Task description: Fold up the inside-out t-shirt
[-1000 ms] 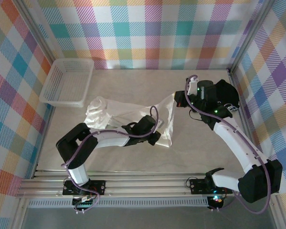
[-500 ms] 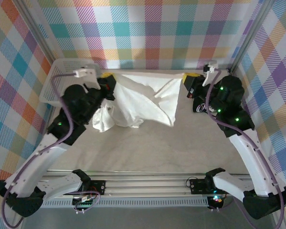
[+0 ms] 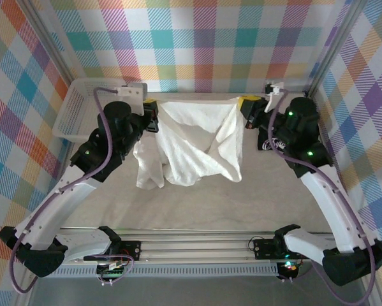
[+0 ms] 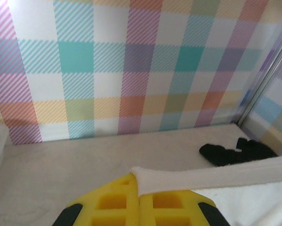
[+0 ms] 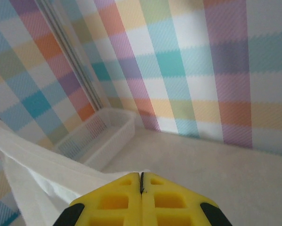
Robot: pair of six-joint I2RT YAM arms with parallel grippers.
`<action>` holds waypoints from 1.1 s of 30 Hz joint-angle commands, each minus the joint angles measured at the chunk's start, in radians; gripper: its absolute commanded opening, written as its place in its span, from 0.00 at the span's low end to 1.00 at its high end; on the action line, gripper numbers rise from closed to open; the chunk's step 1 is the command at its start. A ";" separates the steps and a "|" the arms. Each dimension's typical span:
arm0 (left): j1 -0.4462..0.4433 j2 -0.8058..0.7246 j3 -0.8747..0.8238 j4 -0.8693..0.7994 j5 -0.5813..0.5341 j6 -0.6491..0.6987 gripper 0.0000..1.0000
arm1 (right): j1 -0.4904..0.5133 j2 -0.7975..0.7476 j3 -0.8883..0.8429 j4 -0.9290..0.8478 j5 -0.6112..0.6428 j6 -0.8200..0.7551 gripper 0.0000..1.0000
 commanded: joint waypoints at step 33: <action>0.093 -0.022 -0.190 -0.006 0.017 -0.089 0.00 | 0.101 0.777 -0.066 -0.019 -0.030 0.010 0.42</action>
